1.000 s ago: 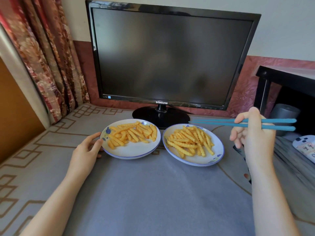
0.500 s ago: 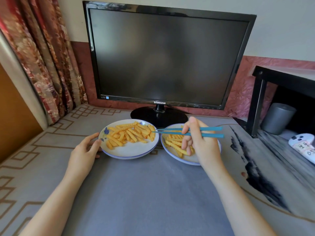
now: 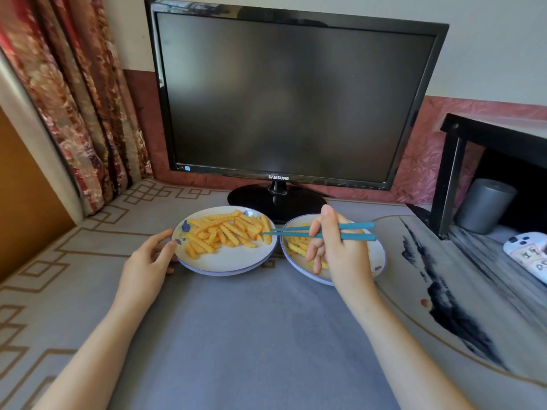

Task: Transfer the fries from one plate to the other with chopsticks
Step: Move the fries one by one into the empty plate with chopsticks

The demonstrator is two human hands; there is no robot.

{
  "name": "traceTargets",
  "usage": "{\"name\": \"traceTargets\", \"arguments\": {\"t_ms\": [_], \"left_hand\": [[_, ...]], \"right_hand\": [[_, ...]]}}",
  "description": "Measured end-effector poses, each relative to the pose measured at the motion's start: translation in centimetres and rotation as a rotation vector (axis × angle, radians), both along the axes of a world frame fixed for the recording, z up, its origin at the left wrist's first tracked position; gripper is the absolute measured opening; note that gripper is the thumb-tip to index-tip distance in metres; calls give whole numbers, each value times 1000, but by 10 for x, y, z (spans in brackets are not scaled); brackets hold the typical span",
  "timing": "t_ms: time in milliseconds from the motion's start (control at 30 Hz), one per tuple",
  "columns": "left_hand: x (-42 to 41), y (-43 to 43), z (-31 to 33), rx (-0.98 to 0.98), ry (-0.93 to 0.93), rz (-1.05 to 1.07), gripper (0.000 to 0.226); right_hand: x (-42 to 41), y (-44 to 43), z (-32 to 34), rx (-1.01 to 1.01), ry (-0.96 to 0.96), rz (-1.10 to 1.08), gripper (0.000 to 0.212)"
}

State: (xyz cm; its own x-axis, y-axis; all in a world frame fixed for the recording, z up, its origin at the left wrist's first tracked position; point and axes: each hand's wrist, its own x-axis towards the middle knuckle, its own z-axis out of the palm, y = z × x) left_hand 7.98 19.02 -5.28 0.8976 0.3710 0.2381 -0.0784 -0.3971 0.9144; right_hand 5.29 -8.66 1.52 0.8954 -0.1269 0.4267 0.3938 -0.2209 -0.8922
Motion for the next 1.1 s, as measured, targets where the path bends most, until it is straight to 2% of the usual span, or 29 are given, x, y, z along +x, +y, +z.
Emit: {"name": "traceTargets", "arguments": {"t_ms": [200, 767, 1100], "left_hand": [[0, 0, -1, -2, 3, -1, 30], [0, 0, 0, -17, 8, 8, 29], [0, -1, 0, -26, 6, 2, 31]], "right_hand": [[2, -9, 5, 112, 2, -25, 43], [-5, -11, 14, 211, -13, -94, 46], [-10, -65, 40, 218, -110, -306, 42]]}}
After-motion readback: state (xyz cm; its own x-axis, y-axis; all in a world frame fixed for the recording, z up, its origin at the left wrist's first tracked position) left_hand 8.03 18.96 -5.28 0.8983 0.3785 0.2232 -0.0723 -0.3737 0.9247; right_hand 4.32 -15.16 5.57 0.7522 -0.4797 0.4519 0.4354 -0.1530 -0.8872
